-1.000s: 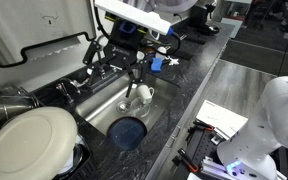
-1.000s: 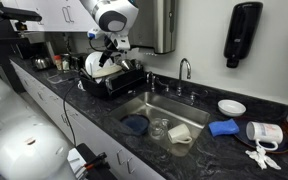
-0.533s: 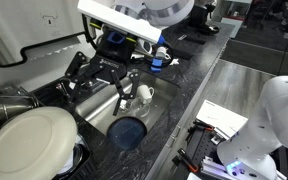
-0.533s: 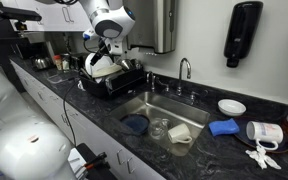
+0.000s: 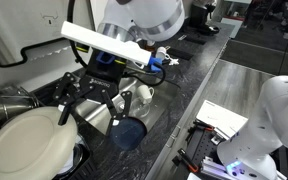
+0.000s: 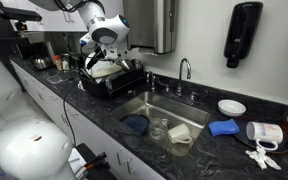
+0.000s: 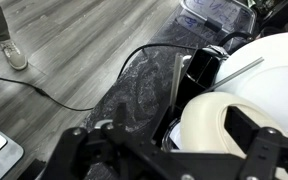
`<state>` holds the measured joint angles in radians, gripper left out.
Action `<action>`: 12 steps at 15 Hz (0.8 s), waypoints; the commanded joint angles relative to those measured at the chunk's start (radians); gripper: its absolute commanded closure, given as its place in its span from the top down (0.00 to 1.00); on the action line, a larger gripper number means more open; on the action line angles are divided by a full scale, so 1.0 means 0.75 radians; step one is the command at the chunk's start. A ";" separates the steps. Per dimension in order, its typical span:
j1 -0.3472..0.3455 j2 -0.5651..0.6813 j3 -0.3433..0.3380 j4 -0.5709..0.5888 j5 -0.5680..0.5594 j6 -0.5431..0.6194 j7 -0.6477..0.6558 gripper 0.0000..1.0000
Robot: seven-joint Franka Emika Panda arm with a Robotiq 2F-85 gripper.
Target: Remove the straw from the dish rack and put it inside the glass in the sink.
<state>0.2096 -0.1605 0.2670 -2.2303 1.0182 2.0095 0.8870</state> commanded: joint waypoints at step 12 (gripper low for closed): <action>0.123 0.294 0.056 0.227 0.031 0.088 -0.165 1.00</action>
<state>0.2899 0.0124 0.3029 -2.1028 1.0186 2.0889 0.8037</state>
